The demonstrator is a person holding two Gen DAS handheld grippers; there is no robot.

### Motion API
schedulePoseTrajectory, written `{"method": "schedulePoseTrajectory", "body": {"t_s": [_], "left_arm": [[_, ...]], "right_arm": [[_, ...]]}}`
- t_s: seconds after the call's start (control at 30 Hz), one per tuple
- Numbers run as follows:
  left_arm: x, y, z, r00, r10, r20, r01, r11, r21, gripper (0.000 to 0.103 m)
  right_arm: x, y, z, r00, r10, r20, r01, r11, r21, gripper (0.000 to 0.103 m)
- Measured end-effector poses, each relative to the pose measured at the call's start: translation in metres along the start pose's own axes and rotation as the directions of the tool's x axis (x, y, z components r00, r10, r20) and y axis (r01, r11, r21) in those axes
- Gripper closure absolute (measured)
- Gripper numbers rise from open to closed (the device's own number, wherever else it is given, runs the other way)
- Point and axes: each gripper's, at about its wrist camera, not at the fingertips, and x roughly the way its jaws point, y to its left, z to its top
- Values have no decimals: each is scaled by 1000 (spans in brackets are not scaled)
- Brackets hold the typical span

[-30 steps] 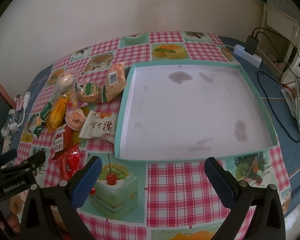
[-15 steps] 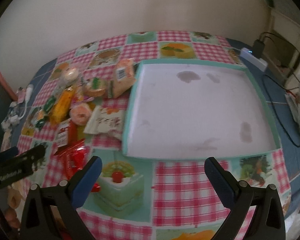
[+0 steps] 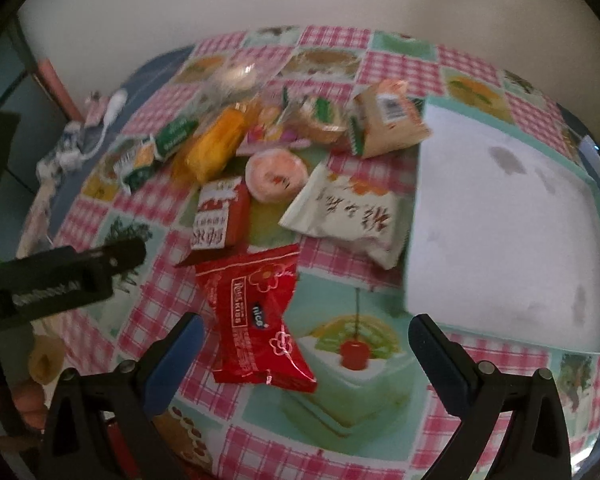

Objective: Organize snacks
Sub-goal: 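Grasp the milk biscuit box with left tool while right tool grasps red foil packet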

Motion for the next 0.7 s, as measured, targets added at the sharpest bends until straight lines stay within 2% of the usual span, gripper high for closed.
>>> {"method": "schedulePoseTrajectory", "body": {"t_s": [0.2,0.4,0.7], "left_arm": [[15,11,3,1000,0,-22,0,1000,-20,0],[20,9,6,999,-10,-31,10,1000,-15,0],[21,-18,27,997,-65,-34,65,998,6,0]], "right_arm": [[23,19,-1,998,-31,-46,28,998,-64,0],[41,19,-2,993,-90,-75,85,994,-65,0],[43,-9,0,996,-43,-80,44,999,14,1]]}}
